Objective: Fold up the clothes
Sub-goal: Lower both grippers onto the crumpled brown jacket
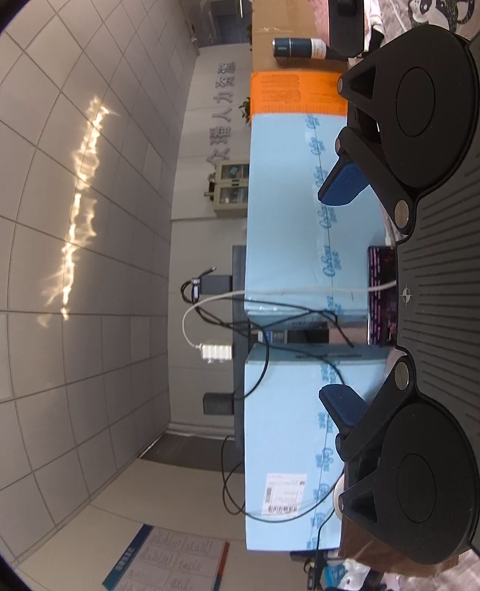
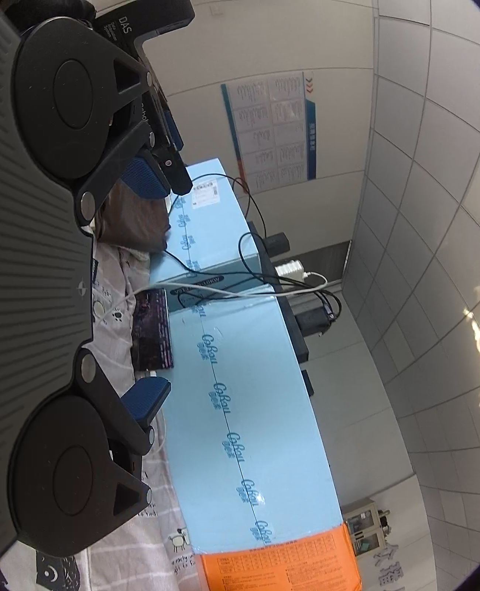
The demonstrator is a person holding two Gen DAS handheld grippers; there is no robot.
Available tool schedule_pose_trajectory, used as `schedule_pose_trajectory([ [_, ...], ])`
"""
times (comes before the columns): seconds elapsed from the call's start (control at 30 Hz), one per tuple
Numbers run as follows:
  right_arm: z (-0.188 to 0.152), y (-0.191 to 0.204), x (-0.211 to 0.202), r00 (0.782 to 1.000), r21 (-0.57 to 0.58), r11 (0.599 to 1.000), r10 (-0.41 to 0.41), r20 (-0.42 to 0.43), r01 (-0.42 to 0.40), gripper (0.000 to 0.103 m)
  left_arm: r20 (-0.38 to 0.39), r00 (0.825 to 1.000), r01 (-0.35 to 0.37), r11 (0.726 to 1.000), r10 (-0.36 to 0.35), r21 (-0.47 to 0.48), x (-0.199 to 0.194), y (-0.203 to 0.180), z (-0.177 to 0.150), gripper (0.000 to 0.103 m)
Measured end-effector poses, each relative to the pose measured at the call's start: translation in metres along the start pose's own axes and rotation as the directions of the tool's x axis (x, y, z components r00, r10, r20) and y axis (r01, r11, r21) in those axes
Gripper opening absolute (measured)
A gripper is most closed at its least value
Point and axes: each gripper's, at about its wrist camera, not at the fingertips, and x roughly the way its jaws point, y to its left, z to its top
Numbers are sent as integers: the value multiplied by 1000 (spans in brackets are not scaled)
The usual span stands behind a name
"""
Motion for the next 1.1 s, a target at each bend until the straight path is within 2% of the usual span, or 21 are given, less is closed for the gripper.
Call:
schedule_pose_trajectory([
  [0.07,0,14,17,996,-14,997,78,-49,-79,103,19,996,-84,996,83,9,-9,25,5,103],
  [0.17,0,38,46,976,-42,981,185,-113,-191,103,38,978,-205,979,206,-7,-23,64,12,103],
  [0.27,1,56,85,949,3,963,266,-171,-270,103,-18,958,-285,939,287,-194,-28,117,14,103],
  [0.33,2,68,110,924,36,947,320,-208,-319,103,-89,954,-297,880,285,-371,-29,156,6,103],
  [0.43,-1,79,152,897,111,931,364,-252,-347,103,-194,954,-301,756,231,-581,-29,201,-18,103],
  [0.53,-10,85,201,879,185,923,379,-289,-337,103,-283,941,-333,665,186,-669,-26,224,-44,103],
  [0.6,-20,88,230,876,197,931,359,-323,-308,103,-313,936,-342,631,162,-696,-21,232,-56,103],
  [0.67,-30,92,255,878,191,945,318,-358,-264,103,-334,929,-357,616,157,-703,-14,238,-64,103],
  [0.73,-40,92,280,886,180,961,265,-380,-210,103,-360,918,-381,621,166,-685,4,244,-69,103],
  [0.83,-50,92,313,899,144,982,170,-404,-120,103,-451,860,-499,581,240,-643,32,249,-78,103],
  [0.9,-54,89,332,904,119,991,108,-413,-64,103,-465,841,-532,577,276,-620,47,247,-87,102],
  [0.97,-59,85,352,900,116,993,68,-430,-20,103,-468,846,-519,590,255,-618,53,246,-95,102],
  [1.1,-64,84,377,899,93,996,29,-437,13,103,-472,853,-497,623,222,-604,54,245,-103,102],
])
